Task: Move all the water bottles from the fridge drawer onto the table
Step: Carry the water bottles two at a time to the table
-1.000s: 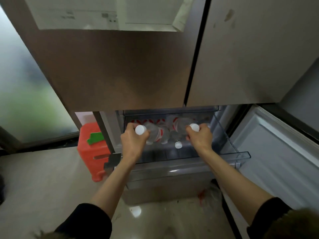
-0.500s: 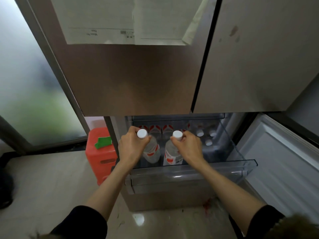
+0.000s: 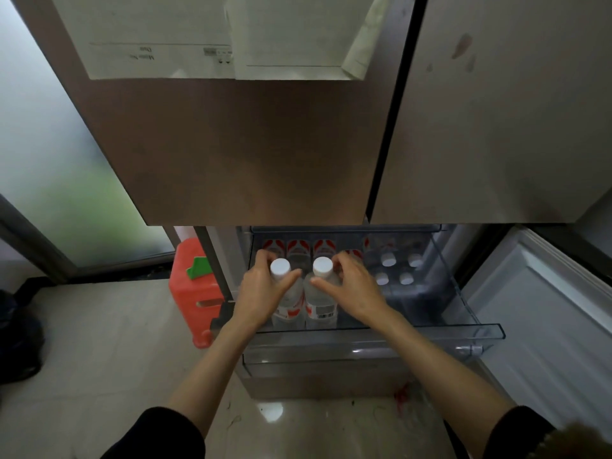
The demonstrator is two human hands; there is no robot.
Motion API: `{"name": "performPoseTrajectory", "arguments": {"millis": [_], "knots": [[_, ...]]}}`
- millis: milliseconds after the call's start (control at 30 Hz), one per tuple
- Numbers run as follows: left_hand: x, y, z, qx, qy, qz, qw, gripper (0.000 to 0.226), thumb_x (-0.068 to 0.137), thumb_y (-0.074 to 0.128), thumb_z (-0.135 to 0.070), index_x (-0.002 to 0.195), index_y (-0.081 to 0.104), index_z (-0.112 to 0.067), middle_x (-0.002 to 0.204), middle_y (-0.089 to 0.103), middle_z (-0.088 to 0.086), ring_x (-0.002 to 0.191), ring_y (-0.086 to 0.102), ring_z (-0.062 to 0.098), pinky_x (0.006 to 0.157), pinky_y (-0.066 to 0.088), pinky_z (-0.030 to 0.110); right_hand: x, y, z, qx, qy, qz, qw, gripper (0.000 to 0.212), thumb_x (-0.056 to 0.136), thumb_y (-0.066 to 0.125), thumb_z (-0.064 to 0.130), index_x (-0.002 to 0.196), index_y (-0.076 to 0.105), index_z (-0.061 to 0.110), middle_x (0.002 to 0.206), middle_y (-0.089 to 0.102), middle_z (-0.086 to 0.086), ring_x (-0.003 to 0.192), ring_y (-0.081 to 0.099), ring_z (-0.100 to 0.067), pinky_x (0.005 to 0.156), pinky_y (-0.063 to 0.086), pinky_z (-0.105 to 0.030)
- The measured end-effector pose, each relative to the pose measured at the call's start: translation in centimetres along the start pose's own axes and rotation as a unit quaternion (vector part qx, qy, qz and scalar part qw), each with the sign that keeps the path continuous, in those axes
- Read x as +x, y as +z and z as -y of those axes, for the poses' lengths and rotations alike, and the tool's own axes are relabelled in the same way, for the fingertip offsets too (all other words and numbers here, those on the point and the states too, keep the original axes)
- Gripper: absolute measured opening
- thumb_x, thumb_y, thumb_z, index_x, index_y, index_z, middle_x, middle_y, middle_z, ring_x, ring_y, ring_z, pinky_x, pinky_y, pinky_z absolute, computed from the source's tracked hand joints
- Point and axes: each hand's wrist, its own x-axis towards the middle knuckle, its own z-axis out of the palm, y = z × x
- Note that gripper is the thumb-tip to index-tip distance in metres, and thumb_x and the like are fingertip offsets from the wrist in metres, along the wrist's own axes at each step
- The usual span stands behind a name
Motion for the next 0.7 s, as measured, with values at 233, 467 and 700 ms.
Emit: {"name": "performPoseTrajectory", "arguments": {"millis": [233,467,700], "knots": [[-0.6,-0.8,2.3,-0.05,-0.002,0.182,0.982,0.055,0.085,0.065,-0.02,0.129,0.033,-0.015,0.121,0.046,-0.001,0.115,0.045,0.013,0.093,0.036,0.023,-0.1,-0.5,-1.8,0.105,-0.014,0.184,0.977,0.074,0.078,0.073,0.013,0.139,0.033,0.023,0.14,0.042,0.002,0.118,0.039,-0.005,0.098,0.033,-0.023],[1.0,-1.4,3.8,-0.023,-0.036,0.257,0.966,0.075,0.08,0.07,-0.013,0.141,0.026,-0.018,0.141,0.041,0.004,0.128,0.042,0.02,0.107,0.037,0.037,0.7,0.5,-2.2,0.117,0.015,0.157,0.981,0.078,0.075,0.076,0.023,0.139,0.032,0.023,0.133,0.047,0.005,0.121,0.044,-0.01,0.095,0.035,-0.023],[0.6,-1.1,4.2,-0.001,-0.018,0.185,0.983,0.08,0.069,0.079,-0.028,0.136,0.036,-0.018,0.134,0.05,0.003,0.113,0.048,0.013,0.095,0.04,0.026,1.4,1.4,-2.7,0.133,0.052,0.144,0.979,0.076,0.071,0.08,0.026,0.134,0.038,0.02,0.125,0.054,0.003,0.11,0.05,-0.009,0.087,0.04,-0.022]]}}
